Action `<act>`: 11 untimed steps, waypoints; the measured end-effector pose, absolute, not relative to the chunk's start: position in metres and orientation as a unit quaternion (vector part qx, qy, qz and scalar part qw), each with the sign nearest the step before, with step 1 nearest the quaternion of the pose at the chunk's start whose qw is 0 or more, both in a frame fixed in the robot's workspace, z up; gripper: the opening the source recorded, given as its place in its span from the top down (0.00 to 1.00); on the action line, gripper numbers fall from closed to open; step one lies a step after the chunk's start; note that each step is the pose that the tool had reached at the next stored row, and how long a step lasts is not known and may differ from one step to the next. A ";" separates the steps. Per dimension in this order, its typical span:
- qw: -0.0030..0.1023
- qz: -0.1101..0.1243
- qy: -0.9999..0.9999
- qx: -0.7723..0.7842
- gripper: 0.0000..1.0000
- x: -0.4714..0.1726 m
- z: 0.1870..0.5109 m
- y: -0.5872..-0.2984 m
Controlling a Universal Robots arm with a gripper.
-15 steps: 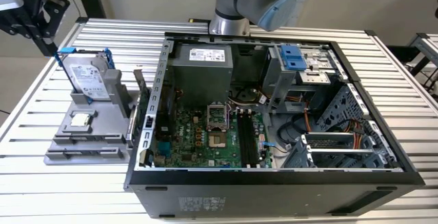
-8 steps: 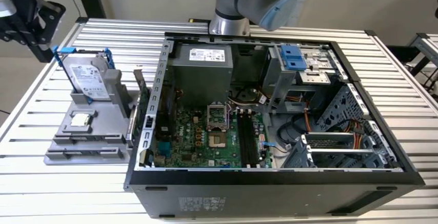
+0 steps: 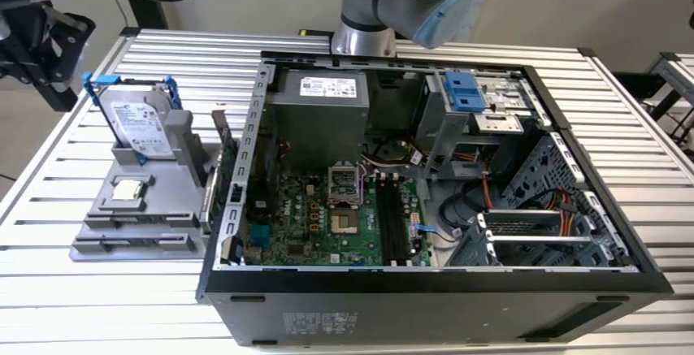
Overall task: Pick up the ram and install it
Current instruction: 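Pick up the ram and move it above insertion slot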
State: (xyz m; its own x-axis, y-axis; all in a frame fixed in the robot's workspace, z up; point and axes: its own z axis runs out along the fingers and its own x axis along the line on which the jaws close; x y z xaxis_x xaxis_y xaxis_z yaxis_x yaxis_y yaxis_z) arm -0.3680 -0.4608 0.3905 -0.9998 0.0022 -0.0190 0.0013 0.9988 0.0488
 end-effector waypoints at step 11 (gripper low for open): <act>0.010 0.024 1.000 0.001 1.00 -0.368 0.390 -0.485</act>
